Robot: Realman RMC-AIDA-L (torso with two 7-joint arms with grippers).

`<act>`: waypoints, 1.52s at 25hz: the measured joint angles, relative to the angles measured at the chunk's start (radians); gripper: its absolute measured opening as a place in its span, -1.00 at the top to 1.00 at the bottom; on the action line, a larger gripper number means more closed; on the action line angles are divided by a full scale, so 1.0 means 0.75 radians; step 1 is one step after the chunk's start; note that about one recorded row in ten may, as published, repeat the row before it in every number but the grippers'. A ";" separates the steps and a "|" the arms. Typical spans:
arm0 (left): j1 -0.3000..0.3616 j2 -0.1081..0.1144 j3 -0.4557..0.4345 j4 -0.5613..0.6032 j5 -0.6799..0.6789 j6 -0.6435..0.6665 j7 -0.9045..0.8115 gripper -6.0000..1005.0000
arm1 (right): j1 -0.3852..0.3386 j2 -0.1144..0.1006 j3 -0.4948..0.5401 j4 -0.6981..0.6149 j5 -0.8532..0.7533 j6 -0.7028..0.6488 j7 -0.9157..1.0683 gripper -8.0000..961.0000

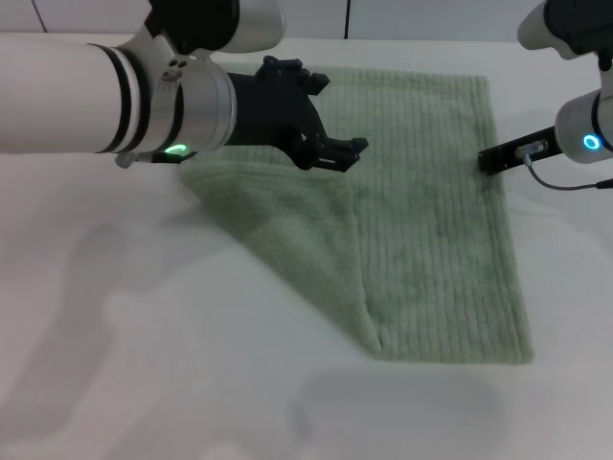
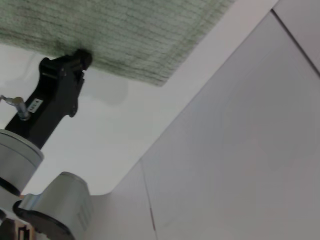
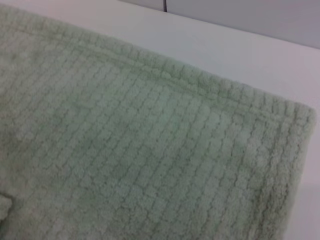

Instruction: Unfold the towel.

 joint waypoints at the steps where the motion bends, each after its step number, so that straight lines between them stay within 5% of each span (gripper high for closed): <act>1: 0.000 0.000 0.000 0.000 0.000 0.000 0.000 -0.68 | 0.002 0.000 0.000 0.003 0.000 0.000 0.000 0.98; 19: -0.207 -0.006 0.034 0.258 0.041 -0.029 -0.156 -0.68 | 0.005 -0.001 0.000 -0.002 0.000 -0.009 0.000 0.98; 38: -0.369 -0.011 0.230 0.520 0.207 0.161 -0.510 -0.70 | 0.009 -0.001 0.000 -0.006 0.000 -0.007 0.001 0.98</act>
